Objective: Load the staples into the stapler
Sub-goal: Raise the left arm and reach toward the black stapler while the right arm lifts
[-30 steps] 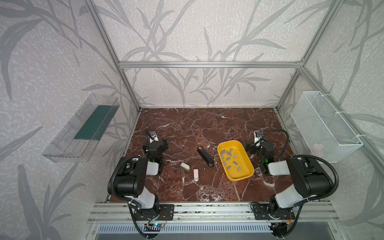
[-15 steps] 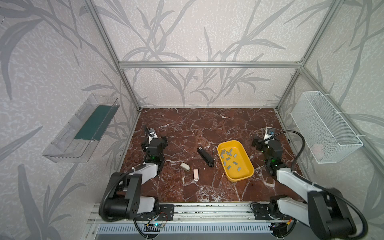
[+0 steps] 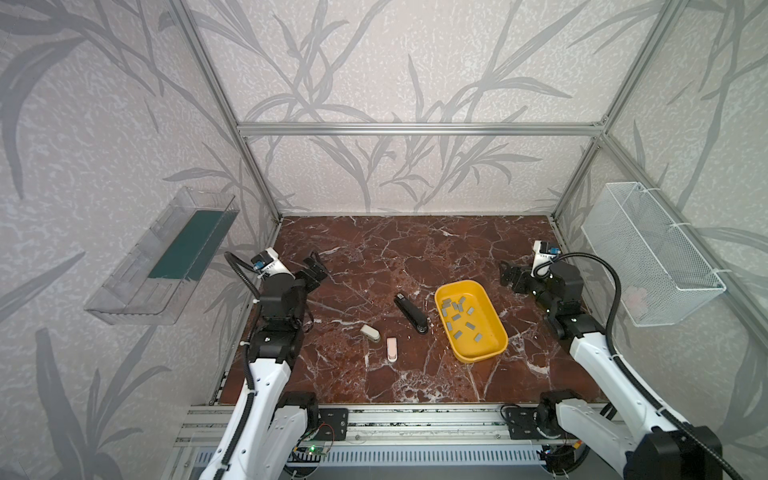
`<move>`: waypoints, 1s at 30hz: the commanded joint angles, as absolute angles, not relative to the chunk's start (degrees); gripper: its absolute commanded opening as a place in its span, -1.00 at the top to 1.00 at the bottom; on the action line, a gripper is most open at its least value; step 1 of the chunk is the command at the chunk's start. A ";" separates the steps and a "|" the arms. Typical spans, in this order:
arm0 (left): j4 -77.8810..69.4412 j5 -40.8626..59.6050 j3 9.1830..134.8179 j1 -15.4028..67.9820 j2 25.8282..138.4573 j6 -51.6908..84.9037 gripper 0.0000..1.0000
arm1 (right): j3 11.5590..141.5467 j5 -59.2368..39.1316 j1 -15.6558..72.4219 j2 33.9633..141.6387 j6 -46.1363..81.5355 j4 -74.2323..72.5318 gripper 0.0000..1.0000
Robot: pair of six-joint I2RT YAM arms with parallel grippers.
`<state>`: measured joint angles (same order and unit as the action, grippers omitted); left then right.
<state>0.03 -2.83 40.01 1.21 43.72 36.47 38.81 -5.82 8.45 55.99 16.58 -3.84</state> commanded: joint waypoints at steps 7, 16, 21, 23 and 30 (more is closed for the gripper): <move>1.64 17.00 67.62 1.31 52.86 32.54 -0.98 | 42.97 -6.23 19.78 55.16 20.33 0.81 -0.98; 1.58 12.66 70.21 20.14 69.48 -10.90 -0.98 | 38.40 -1.23 19.26 52.18 21.86 -0.04 -0.98; 26.20 13.15 77.34 29.71 81.88 -35.96 -0.98 | 37.34 0.13 17.57 52.26 25.15 0.07 -0.98; 28.46 10.37 76.99 32.28 84.09 -41.53 -0.98 | 36.68 -2.21 15.93 51.73 25.74 -0.46 -0.98; 36.15 12.31 78.51 35.81 87.86 -54.04 -0.64 | 30.25 1.20 14.26 47.47 29.38 -5.52 -0.98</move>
